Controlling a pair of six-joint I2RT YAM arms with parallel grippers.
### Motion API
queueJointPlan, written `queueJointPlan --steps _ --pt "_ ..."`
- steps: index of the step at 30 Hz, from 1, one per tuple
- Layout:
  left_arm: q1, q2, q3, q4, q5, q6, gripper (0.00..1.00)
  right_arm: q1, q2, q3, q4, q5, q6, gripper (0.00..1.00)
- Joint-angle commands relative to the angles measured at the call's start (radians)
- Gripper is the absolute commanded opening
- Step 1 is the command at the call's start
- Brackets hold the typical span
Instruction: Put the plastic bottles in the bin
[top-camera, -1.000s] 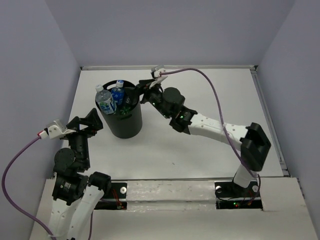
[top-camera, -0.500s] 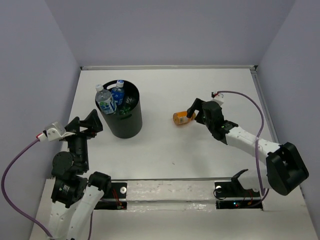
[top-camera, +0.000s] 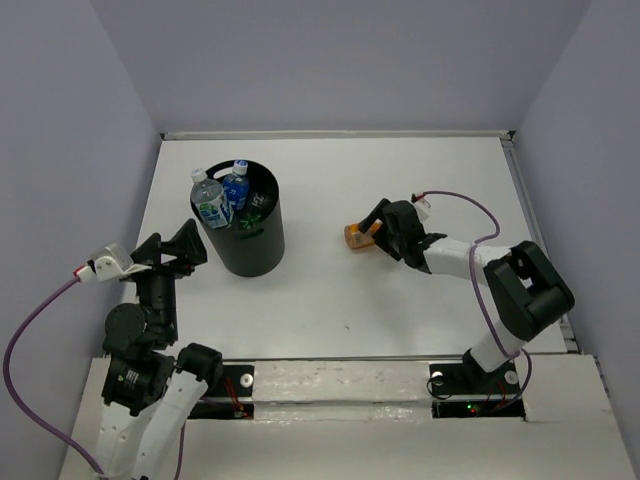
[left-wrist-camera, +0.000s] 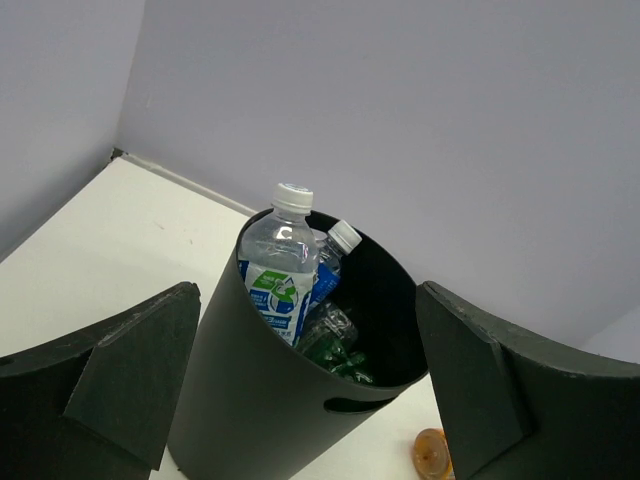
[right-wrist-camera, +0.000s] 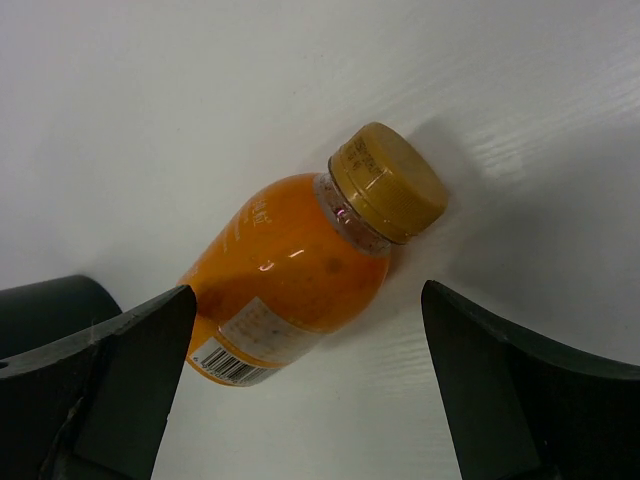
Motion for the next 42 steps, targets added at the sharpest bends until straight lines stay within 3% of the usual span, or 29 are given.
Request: queueJointPlan --steps 1,6,9,14,17,20,26,32,37,42 --pt "-0.008 -0.01 -0.004 0.041 0.016 0.017 0.99 -0.004 0.051 0.055 0.094 -0.003 0.072 1.0" --pt "-0.008 -0.01 -0.004 0.044 0.02 0.018 0.99 -0.004 0.12 0.096 0.094 -0.001 0.059 0.99" --pt "-0.009 -0.01 -0.006 0.044 0.02 0.018 0.99 -0.004 0.147 0.115 0.093 -0.003 0.036 0.9" --pt "-0.011 -0.01 -0.006 0.044 0.016 0.017 0.99 -0.004 0.127 0.133 0.093 0.037 -0.052 0.62" --pt "-0.012 -0.01 -0.004 0.043 0.016 0.017 0.99 -0.004 0.052 0.12 0.119 0.071 -0.154 0.56" --pt "-0.011 -0.013 -0.004 0.041 0.017 0.017 0.99 0.084 -0.065 0.13 0.159 0.108 -0.322 0.52" --pt "-0.012 -0.016 -0.003 0.041 0.013 0.02 0.99 0.267 -0.148 0.381 0.156 0.166 -0.686 0.51" --pt "-0.011 -0.016 -0.003 0.039 0.005 0.026 0.99 0.385 -0.031 0.627 0.209 -0.001 -0.888 0.51" --pt "-0.011 -0.018 -0.003 0.039 -0.001 0.031 0.99 0.438 0.163 0.892 0.148 -0.084 -0.883 0.53" --pt "-0.012 -0.022 -0.004 0.041 -0.001 0.029 0.99 0.493 0.285 1.017 0.125 -0.05 -0.834 0.58"
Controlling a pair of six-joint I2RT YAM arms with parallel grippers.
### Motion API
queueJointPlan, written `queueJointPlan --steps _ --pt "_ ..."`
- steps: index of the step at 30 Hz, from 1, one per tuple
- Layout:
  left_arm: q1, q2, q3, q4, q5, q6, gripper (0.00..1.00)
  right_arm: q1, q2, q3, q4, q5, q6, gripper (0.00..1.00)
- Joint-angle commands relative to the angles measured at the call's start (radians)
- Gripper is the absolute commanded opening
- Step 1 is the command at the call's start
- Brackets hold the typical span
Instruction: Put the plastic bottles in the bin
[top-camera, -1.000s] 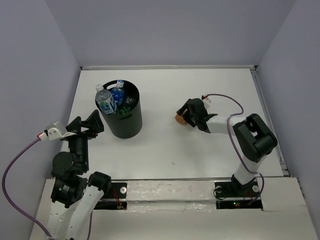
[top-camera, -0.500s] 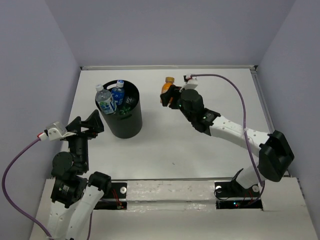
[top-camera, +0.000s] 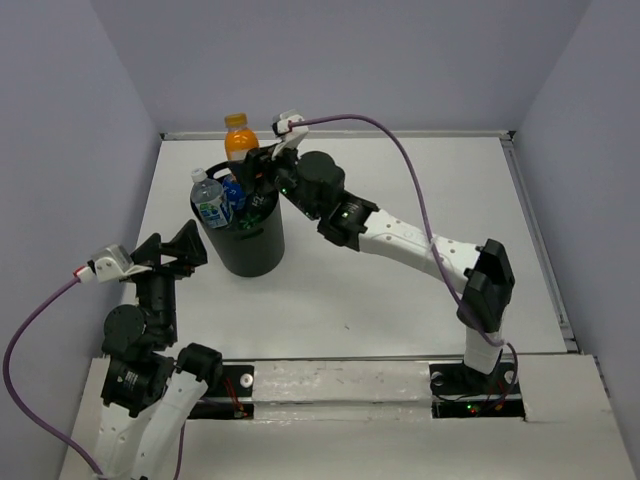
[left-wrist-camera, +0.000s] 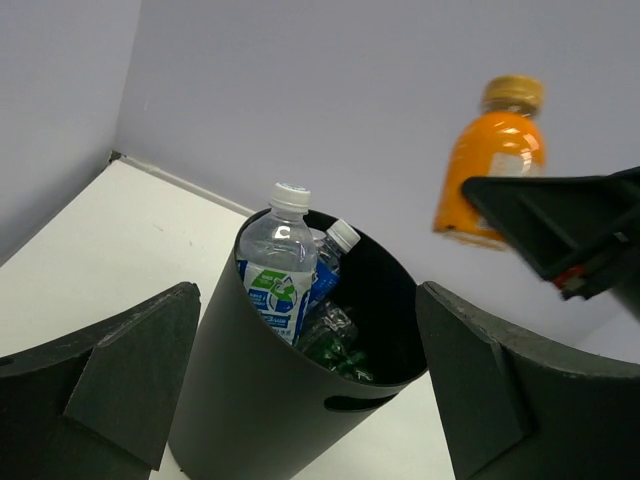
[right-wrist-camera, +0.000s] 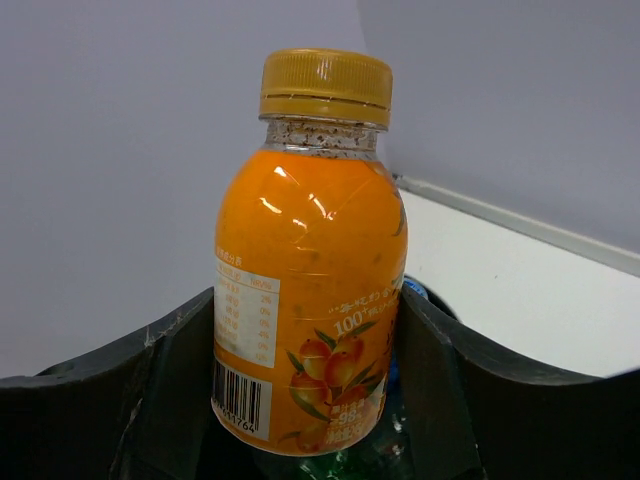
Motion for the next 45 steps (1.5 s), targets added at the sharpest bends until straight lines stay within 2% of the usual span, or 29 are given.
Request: queueJointPlan --steps 1,10,14,20,24,29,37,41,42,45 --pt "-0.007 -0.016 -0.004 0.04 -0.006 0.017 0.99 0.05 0.081 0.091 -0.031 0.014 0.015 0.59" --pt "-0.007 -0.024 -0.003 0.041 -0.006 0.017 0.99 0.07 0.082 0.008 0.006 0.169 0.102 0.65" --pt "-0.008 -0.027 -0.003 0.043 -0.006 0.017 0.99 0.079 0.066 -0.036 0.02 0.216 0.159 0.77" --pt "-0.008 -0.025 -0.003 0.041 -0.011 0.018 0.99 0.099 0.066 -0.064 0.02 0.259 0.221 0.87" --pt "-0.008 -0.027 -0.004 0.043 -0.012 0.018 0.99 0.109 0.063 -0.07 0.029 0.275 0.233 0.99" --pt "-0.007 -0.028 -0.004 0.04 -0.019 0.018 0.99 0.118 0.039 -0.079 0.052 0.292 0.201 1.0" --pt "-0.007 -0.028 -0.007 0.044 -0.023 0.026 0.99 0.118 -0.164 -0.271 0.164 0.376 0.02 1.0" --pt "-0.01 -0.024 -0.007 0.049 0.007 0.028 0.99 0.118 -0.395 -0.514 0.236 0.507 -0.118 1.0" --pt "-0.01 -0.025 -0.009 0.052 0.02 0.029 0.99 0.118 -0.44 -0.515 0.247 0.535 -0.138 1.0" --pt "-0.01 -0.028 0.002 0.052 0.058 0.025 0.99 0.118 -0.633 -0.77 0.306 0.641 -0.228 1.0"
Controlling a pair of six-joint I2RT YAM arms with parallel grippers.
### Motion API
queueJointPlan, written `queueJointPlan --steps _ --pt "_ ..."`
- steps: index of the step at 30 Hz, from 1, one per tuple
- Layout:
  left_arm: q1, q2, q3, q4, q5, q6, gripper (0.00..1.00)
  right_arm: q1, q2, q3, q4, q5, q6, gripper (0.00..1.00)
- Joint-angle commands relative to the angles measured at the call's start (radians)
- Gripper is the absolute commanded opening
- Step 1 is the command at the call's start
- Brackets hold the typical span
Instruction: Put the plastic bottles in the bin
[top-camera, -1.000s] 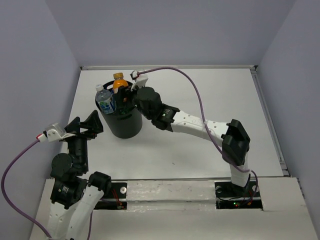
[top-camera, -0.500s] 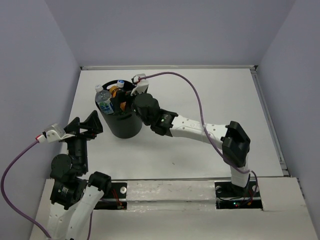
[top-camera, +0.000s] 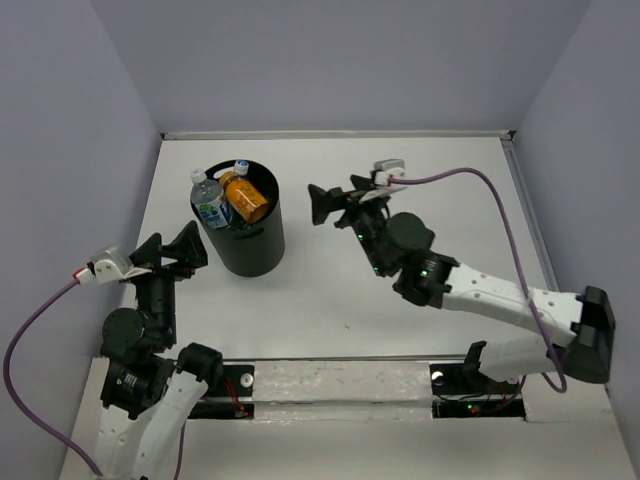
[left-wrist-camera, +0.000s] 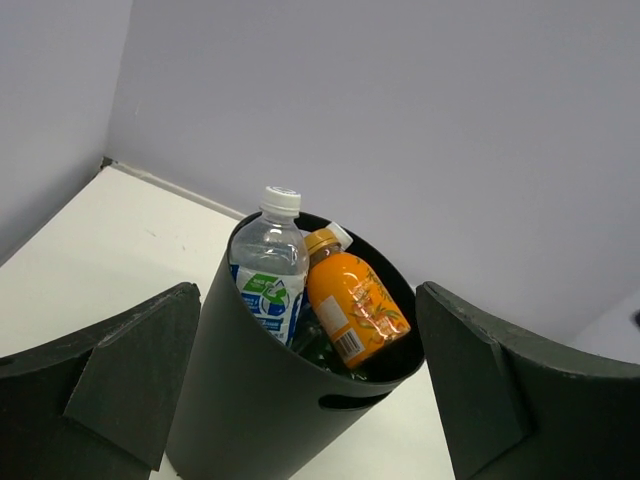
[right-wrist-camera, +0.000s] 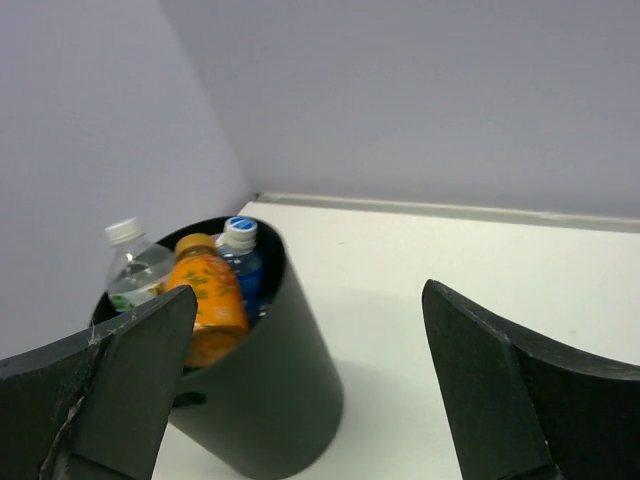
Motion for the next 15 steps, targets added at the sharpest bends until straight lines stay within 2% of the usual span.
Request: queueJointPlan --steps 1,5,6,9,12,15 --pt "-0.003 -0.012 0.007 0.048 0.062 0.012 0.99 0.011 -0.251 -0.256 0.161 0.225 -0.192 1.0" --pt "-0.003 -0.038 0.023 0.022 0.119 -0.016 0.99 0.011 -0.521 -0.465 0.123 0.352 -0.237 1.0" --pt "-0.003 -0.048 0.024 0.004 0.124 -0.024 0.99 0.011 -0.631 -0.505 0.119 0.383 -0.247 1.0" --pt "-0.005 -0.07 0.036 -0.031 0.131 -0.045 0.99 0.011 -0.818 -0.638 0.115 0.414 -0.234 1.0" --pt "-0.003 -0.085 0.039 -0.05 0.142 -0.042 0.99 0.011 -0.923 -0.712 0.113 0.39 -0.206 1.0" --pt "-0.003 -0.078 0.032 -0.056 0.13 -0.031 0.99 0.011 -0.929 -0.712 0.113 0.362 -0.217 1.0"
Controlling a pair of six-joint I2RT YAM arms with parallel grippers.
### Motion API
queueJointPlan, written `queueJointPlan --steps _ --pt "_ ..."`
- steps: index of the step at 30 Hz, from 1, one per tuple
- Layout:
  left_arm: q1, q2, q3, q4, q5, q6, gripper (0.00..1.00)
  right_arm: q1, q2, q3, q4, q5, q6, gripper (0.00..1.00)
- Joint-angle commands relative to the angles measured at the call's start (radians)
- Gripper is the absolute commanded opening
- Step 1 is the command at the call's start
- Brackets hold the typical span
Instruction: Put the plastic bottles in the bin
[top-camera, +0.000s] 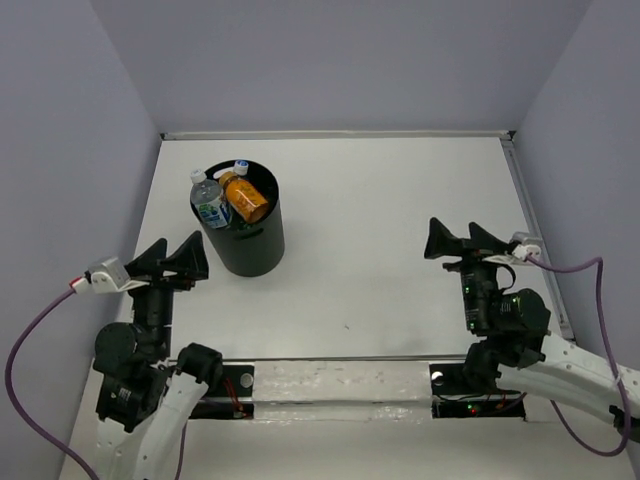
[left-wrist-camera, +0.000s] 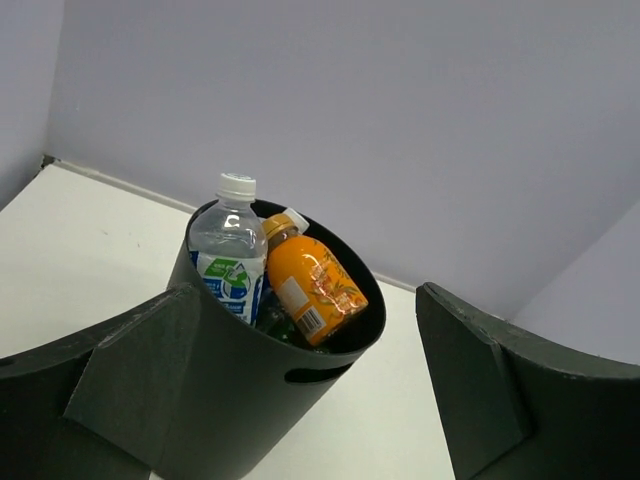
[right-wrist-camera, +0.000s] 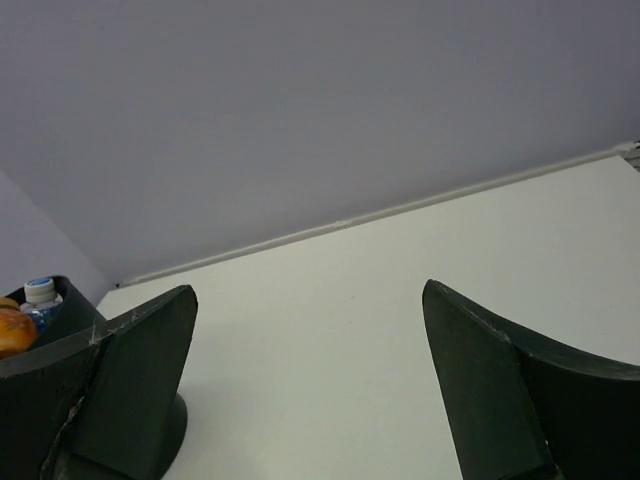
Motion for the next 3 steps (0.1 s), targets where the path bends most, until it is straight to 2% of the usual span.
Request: queueJointPlan --steps 1,3 --pt "-0.003 -0.002 0.021 -0.007 -0.005 -0.001 0.99 0.011 0.018 0.002 0.026 -0.003 -0.021 1.0" --pt "-0.005 0.008 0.023 -0.005 -0.019 -0.004 0.99 0.011 0.049 0.044 0.025 -0.022 -0.044 1.0"
